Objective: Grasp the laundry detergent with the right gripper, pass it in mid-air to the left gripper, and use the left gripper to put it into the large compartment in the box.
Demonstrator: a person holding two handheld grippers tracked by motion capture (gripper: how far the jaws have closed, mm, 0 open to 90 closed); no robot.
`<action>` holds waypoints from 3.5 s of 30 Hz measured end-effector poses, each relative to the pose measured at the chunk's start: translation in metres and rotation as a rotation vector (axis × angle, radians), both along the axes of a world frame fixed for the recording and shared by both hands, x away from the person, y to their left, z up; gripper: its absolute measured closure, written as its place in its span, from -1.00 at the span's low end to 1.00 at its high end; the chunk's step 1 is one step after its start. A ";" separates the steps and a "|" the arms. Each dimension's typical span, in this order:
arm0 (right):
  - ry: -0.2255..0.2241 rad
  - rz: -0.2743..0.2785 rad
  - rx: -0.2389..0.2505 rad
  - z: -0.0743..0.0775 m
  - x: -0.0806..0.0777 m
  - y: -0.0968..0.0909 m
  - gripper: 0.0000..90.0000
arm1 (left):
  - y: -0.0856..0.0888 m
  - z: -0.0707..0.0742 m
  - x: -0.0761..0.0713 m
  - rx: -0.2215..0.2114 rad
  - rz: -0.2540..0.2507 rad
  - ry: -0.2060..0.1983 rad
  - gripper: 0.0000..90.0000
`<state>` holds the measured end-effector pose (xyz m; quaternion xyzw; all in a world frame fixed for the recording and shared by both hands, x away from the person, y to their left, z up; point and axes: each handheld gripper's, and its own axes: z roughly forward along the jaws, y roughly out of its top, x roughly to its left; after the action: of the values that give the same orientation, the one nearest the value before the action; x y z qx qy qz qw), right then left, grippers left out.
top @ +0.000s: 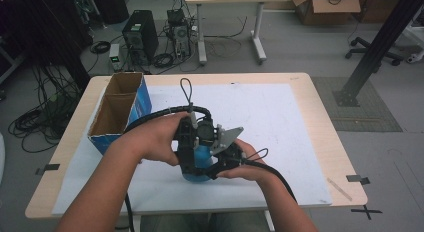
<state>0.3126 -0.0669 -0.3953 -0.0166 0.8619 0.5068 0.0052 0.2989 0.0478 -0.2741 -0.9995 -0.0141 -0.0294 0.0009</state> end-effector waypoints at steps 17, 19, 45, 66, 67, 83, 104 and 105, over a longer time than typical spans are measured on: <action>-0.005 -0.001 0.006 0.003 -0.001 -0.001 0.01 | -0.002 0.004 -0.002 -0.003 -0.005 -0.014 -0.62; -0.005 -0.001 0.006 0.003 -0.001 -0.001 0.01 | -0.002 0.004 -0.002 0.001 -0.006 -0.015 -0.61; -0.010 0.001 0.019 0.004 -0.001 0.002 0.01 | 0.000 0.004 -0.002 0.006 -0.020 -0.041 -0.17; -0.013 0.000 0.023 0.005 -0.004 0.002 0.00 | -0.001 0.007 -0.005 0.021 -0.007 -0.043 -0.13; -0.007 -0.001 0.024 0.005 -0.004 0.002 -0.01 | -0.002 0.007 -0.005 0.022 -0.006 -0.043 -0.13; 0.025 -0.030 0.091 -0.001 -0.003 -0.004 -0.36 | -0.003 0.016 -0.007 0.027 -0.011 -0.058 -0.13; 0.073 -0.062 0.116 -0.004 0.001 -0.013 -0.98 | -0.002 0.021 -0.005 0.026 0.000 -0.066 -0.13; 0.078 -0.062 0.113 -0.005 0.001 -0.014 -0.99 | -0.002 0.021 -0.005 0.025 0.002 -0.067 -0.13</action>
<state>0.3133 -0.0806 -0.3998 0.0304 0.8314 0.5547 -0.0117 0.2938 0.0456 -0.2534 -0.9978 -0.0147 -0.0630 0.0131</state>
